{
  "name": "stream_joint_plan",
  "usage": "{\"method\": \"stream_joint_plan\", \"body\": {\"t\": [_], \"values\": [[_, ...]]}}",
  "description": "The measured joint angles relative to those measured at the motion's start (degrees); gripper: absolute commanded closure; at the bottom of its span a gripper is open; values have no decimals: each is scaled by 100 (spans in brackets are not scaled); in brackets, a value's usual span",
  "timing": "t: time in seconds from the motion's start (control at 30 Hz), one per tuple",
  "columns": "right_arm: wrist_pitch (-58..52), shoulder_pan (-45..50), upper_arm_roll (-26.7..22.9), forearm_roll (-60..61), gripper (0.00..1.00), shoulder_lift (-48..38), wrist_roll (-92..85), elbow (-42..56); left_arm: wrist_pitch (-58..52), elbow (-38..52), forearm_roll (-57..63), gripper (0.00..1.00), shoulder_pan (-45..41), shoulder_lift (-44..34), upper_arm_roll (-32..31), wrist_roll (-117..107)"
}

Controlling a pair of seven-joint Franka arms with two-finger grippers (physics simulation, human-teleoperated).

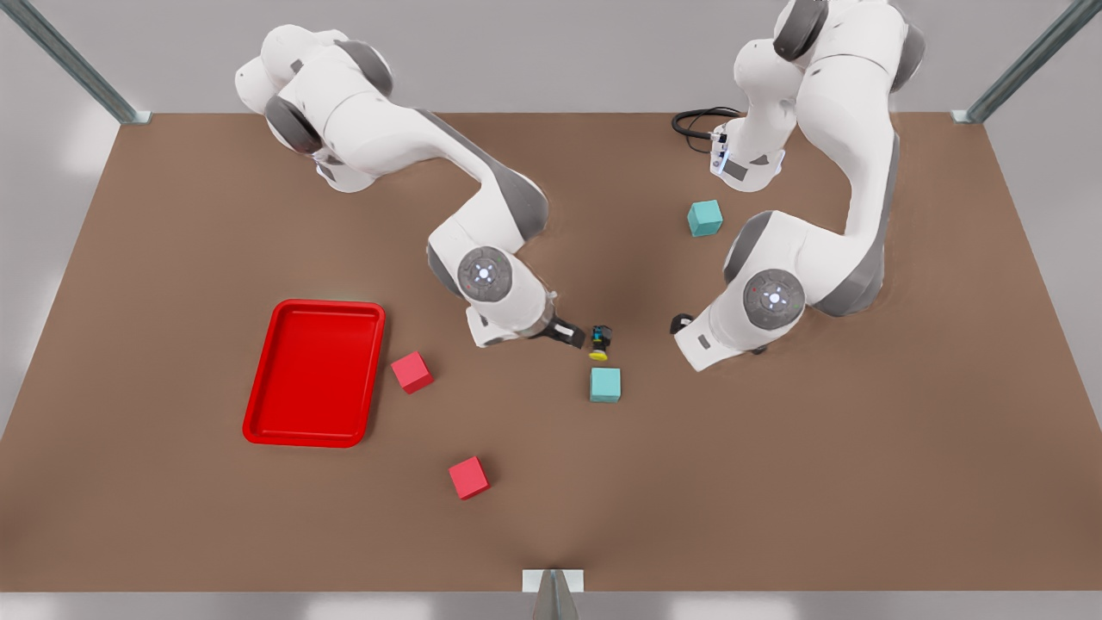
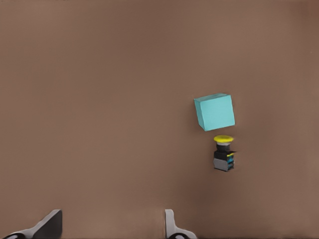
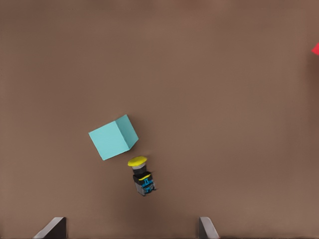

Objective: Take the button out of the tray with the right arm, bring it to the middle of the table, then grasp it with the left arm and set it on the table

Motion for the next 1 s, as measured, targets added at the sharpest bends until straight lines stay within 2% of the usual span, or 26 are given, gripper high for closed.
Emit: {"method": "stream_joint_plan", "body": {"t": [0.1, 0.2, 0.27, 0.3, 0.33, 0.37, 0.43, 0.57, 0.67, 0.8, 0.9, 1.0], "values": [[-1171, -1857, -19, -347, 0, -949, -376, -195, 400, 2, 65, 0, -329, 445, -38, -438], [-1778, -3298, -11, -985, 0, -1282, -1113, -486, 684, -7, 376, 0, -609, 695, -50, -1110], [-1530, -3866, 8, -1195, 0, -2239, -1607, -2199, 861, -9, 493, 0, -752, 786, -80, -1635], [-1376, -3931, -71, -1224, 0, -2608, -1869, -2771, 950, -24, 534, 0, -782, 815, -85, -1885], [-1253, -3724, -390, -1173, 0, -2866, -2130, -3071, 1025, -40, 564, 0, -802, 832, -89, -2122], [-1157, -3441, -757, -1064, 0, -3033, -2381, -3192, 1088, -44, 587, 0, -835, 872, -91, -2346], [-1050, -3202, -1038, -905, 0, -3066, -2840, -3206, 1204, -84, 620, 0, -840, 974, -93, -2738], [-1044, -3082, -1121, -756, 0, -3017, -3600, -3213, 1868, -1161, 682, 0, -668, 734, -104, -3124], [-1033, -3115, -1133, -763, 0, -2937, -4048, -3208, 2294, -1313, 716, 0, -743, 734, -109, -3330], [-738, -3008, -1112, -899, 0, -2277, -4535, -2631, 2743, -1384, 690, 0, -1045, 738, -111, -3607], [-552, -2573, -1108, -957, 0, -2014, -4703, -2470, 2938, -1488, 682, 0, -1168, 715, -112, -3809], [-434, -2522, -1143, -978, 0, -1944, -4824, -2449, 3122, -1548, 798, 0, -1126, 837, -94, -3983]]}}
